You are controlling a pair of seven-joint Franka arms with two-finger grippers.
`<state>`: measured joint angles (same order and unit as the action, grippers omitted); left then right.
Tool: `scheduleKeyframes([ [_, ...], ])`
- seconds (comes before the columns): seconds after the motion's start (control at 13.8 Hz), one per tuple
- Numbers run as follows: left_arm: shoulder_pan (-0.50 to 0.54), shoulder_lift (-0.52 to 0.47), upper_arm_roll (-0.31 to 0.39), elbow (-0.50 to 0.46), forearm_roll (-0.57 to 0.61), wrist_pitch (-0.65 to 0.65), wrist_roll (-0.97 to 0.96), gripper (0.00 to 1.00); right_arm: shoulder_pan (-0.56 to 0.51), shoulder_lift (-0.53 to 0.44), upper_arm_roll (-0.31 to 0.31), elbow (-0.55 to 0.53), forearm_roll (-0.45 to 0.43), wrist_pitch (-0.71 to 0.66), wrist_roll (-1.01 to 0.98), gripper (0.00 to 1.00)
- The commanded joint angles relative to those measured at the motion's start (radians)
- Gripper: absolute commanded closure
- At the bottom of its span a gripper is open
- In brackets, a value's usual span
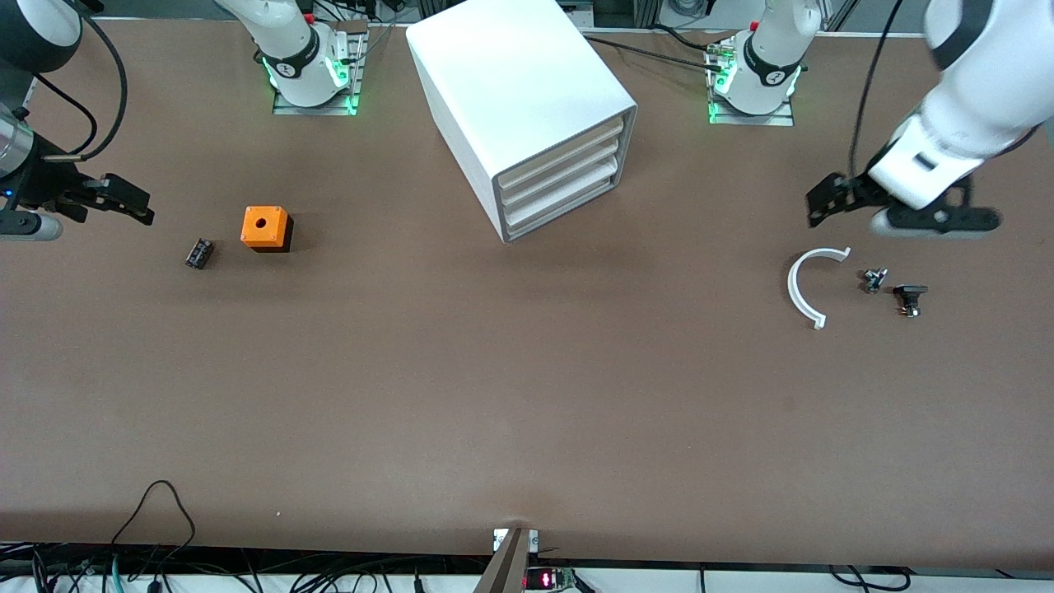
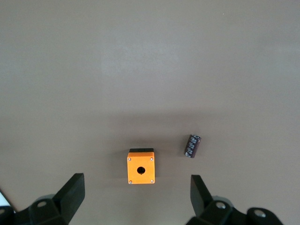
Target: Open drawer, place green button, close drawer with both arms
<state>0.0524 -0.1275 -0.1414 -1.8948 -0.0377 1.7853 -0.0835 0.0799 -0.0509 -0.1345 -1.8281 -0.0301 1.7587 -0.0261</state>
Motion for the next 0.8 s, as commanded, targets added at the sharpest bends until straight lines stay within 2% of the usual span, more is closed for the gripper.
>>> scheduleKeyframes([
  [0.0,0.010,0.000,0.043,0.067,0.018,-0.107,0.053,0.00,-0.012,-0.044,0.010,-0.045,0.001,0.016,-0.002,0.00],
  [0.15,0.015,0.037,0.046,0.082,0.016,-0.118,0.057,0.00,-0.014,-0.038,0.010,-0.033,0.001,0.015,-0.003,0.00],
  [0.73,0.017,0.048,0.040,0.088,0.018,-0.121,0.056,0.00,-0.014,-0.035,0.010,-0.028,-0.001,-0.001,-0.014,0.00],
])
